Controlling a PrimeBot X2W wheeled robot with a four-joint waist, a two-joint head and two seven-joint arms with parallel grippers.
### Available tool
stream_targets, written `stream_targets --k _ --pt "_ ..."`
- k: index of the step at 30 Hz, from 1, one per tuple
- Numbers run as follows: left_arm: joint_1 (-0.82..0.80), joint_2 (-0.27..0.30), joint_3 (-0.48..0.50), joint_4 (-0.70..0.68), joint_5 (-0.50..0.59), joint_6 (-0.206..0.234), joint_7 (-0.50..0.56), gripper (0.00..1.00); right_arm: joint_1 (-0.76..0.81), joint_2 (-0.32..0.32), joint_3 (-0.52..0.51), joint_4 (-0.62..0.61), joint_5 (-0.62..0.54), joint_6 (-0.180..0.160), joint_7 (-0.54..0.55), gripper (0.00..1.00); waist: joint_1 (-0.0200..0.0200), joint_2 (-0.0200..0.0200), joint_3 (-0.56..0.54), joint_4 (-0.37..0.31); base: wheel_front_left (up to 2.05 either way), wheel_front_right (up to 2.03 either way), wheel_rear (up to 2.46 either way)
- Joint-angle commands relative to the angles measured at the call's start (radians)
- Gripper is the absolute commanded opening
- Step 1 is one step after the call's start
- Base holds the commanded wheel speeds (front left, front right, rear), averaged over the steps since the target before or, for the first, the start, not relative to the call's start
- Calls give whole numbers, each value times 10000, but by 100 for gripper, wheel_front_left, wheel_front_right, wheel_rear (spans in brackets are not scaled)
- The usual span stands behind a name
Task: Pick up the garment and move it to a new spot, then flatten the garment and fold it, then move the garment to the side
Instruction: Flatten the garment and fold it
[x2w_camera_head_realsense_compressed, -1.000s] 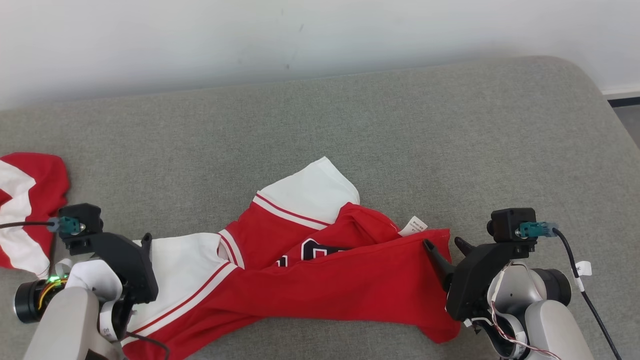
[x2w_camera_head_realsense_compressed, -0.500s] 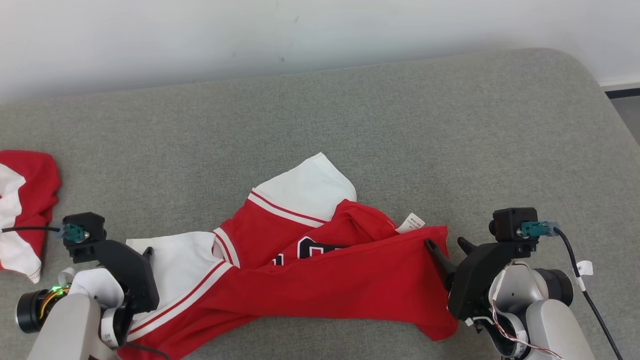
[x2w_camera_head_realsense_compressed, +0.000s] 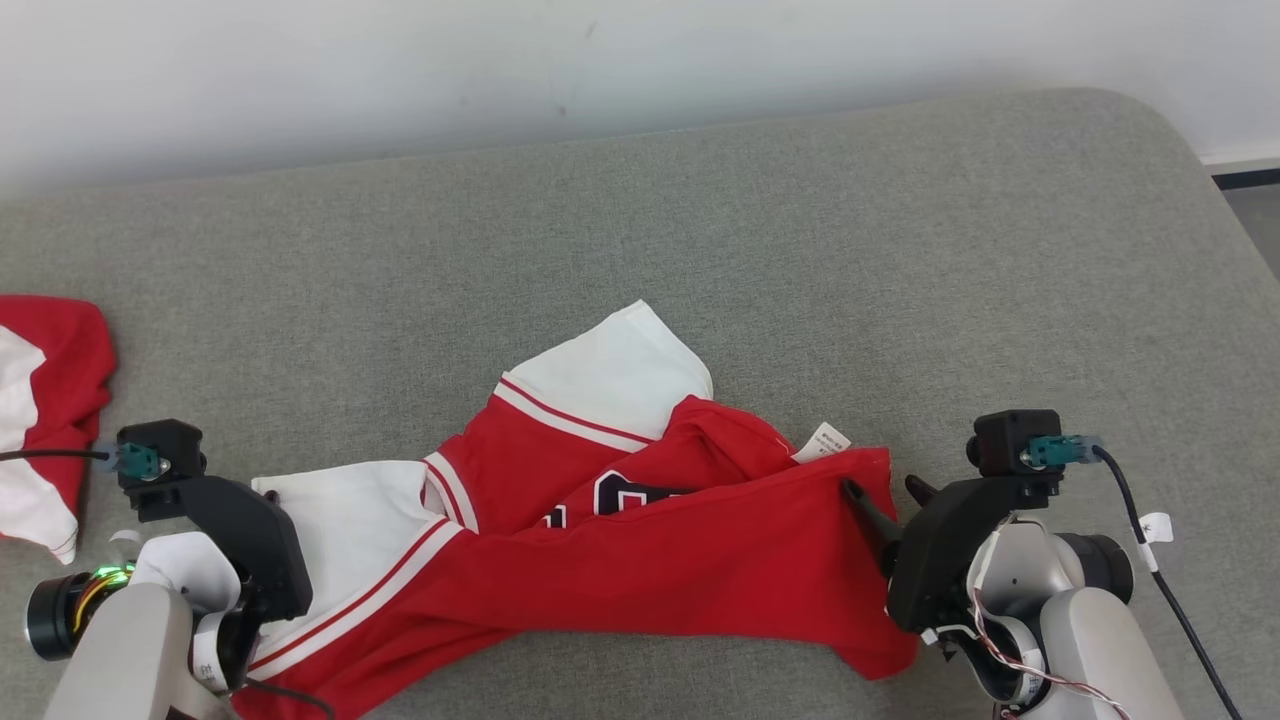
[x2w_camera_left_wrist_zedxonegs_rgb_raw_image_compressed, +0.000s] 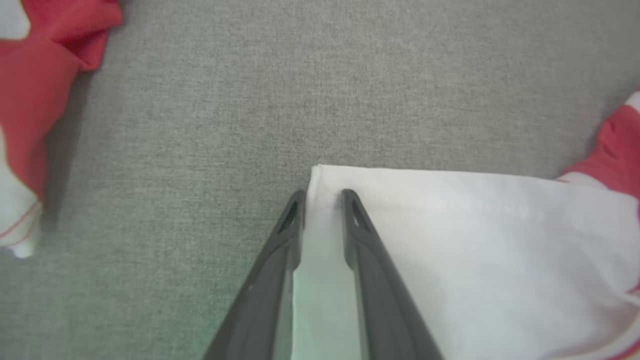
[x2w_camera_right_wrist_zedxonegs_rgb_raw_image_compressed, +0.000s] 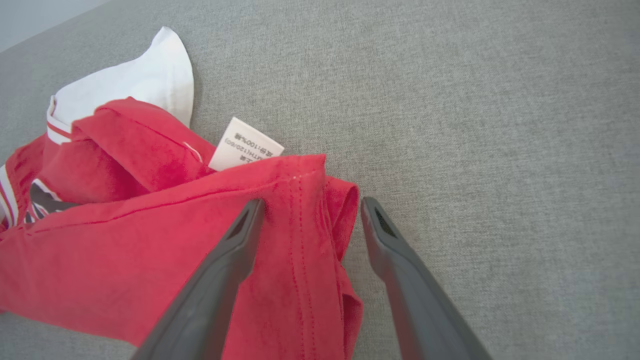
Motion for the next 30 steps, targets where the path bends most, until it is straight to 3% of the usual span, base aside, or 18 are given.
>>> stream_targets --k 1,2,3,4,6,7,18,30 --pt "35 47 -34 50 -60 -44 69 19 -109 32 114 80 65 37 5 100 1 0 12 14 0 0 0" --pt "38 47 -39 37 -73 -48 73 0 -154 32 181 99 69 38 -42 100 1 0 23 20 0 0 0" --pt "42 49 -44 25 -84 -45 70 0 -200 31 225 119 75 37 -77 100 1 0 40 24 0 0 0" --pt "43 60 -51 18 -91 -55 67 0 -232 31 277 137 100 37 -131 83 1 0 56 27 0 0 0" --pt "30 68 -65 -14 -121 -78 66 0 -304 29 358 151 84 37 -230 8 1 0 101 33 0 0 0" --pt "20 60 -79 -36 -134 -84 57 0 -328 29 394 181 67 37 -232 0 1 0 119 39 0 0 0" --pt "-321 -48 59 -370 -430 -174 -611 0 -663 29 422 30 337 38 -804 0 1 0 35 80 0 0 0" --pt "-1578 -487 757 -2158 -1874 -854 -1740 0 -1574 26 -115 -1382 504 38 -1188 0 1 0 -611 14 0 0 0"
